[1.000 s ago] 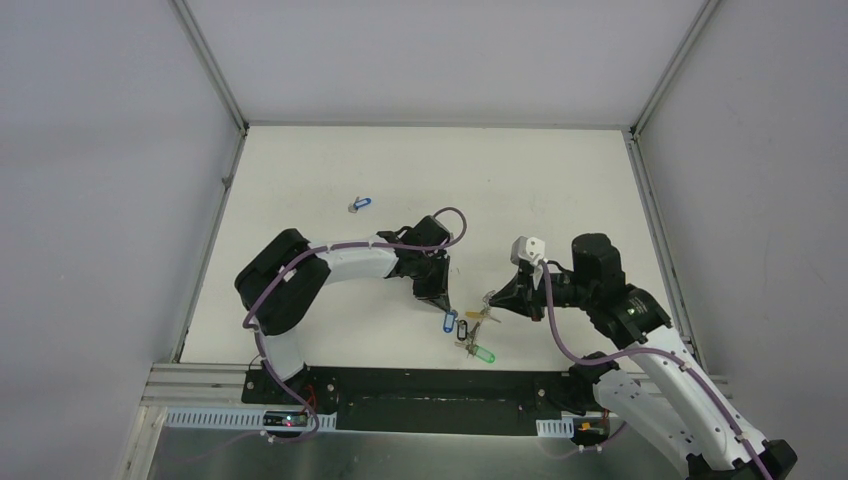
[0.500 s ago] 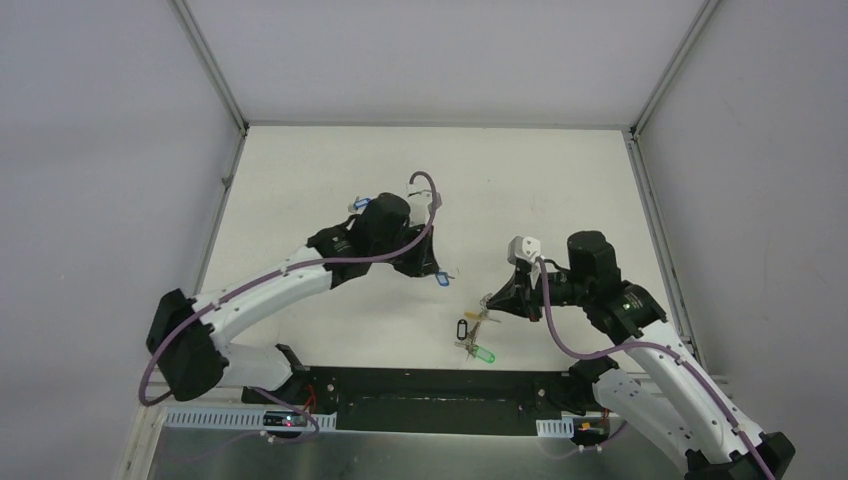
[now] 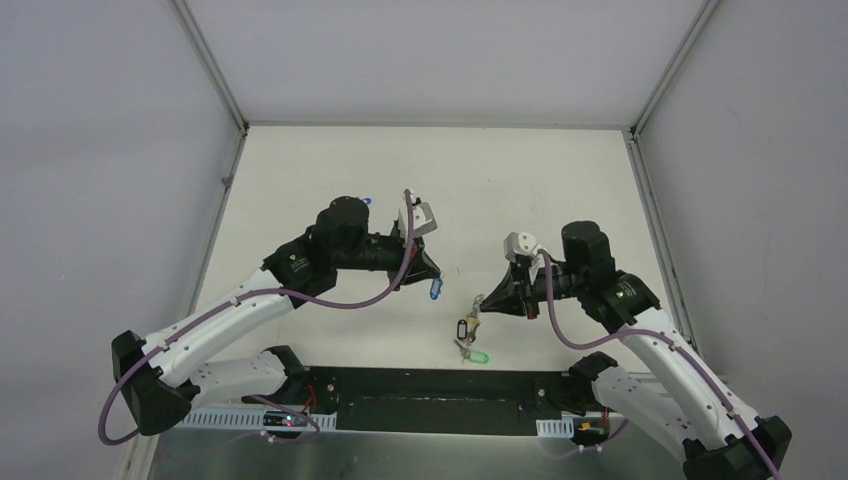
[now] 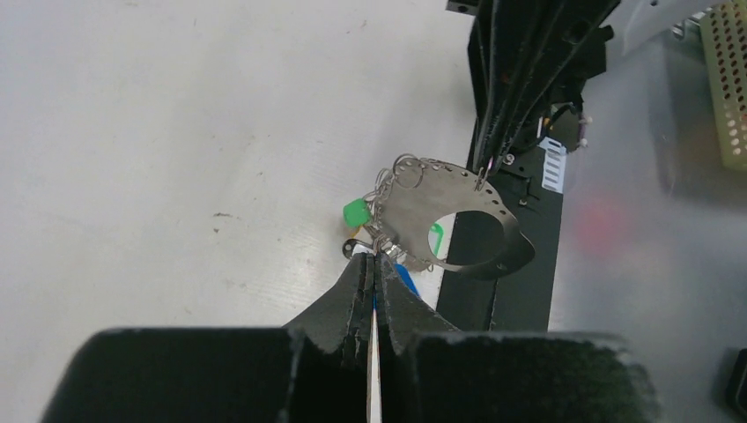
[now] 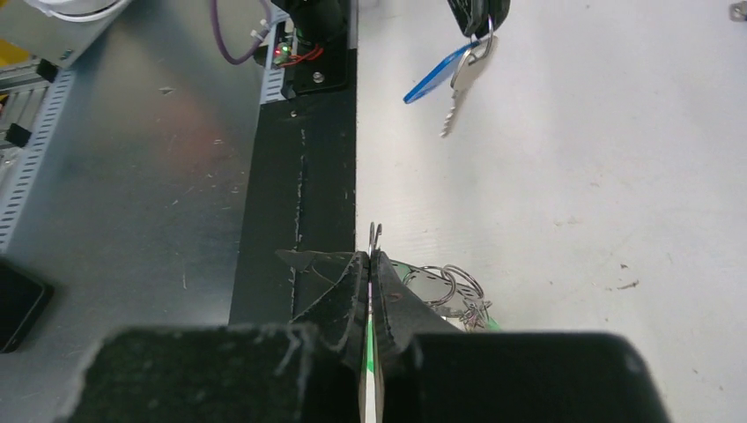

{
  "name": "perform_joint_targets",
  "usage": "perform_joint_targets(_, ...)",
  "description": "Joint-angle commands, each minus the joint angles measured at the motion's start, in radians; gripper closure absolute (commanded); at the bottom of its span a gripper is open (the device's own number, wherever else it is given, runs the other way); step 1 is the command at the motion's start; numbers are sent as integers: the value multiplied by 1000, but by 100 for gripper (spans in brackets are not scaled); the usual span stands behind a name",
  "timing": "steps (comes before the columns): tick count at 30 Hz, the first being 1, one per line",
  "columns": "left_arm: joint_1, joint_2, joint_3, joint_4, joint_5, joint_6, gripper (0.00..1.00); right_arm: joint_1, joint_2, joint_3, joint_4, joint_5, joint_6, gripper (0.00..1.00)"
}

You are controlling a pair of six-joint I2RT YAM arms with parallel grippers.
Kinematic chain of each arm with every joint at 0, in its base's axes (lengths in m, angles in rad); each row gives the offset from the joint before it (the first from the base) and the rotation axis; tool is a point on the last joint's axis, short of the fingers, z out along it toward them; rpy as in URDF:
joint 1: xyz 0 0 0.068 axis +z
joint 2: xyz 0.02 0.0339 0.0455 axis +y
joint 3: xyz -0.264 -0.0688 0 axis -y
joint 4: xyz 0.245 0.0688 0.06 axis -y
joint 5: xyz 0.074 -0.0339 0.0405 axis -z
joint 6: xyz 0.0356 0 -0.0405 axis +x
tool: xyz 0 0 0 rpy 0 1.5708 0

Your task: Put the keys on the keyring

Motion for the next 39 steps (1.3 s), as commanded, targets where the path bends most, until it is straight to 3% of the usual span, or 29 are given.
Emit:
perform_joint_targets(1, -11, -23, -37, 147, 144, 87, 100, 5, 6, 50, 93, -129, -2, 100)
perform_joint_targets(11, -173, 26, -41, 180, 72, 259, 100, 6, 25, 44, 140, -205, 19, 100)
perform_joint_targets(21, -223, 62, -25, 206, -28, 262, 100, 6, 32, 34, 149, -247, 18, 100)
perform_joint_targets(39, -282, 70, 1, 219, -15, 308, 100, 7, 35, 18, 162, -227, 19, 100)
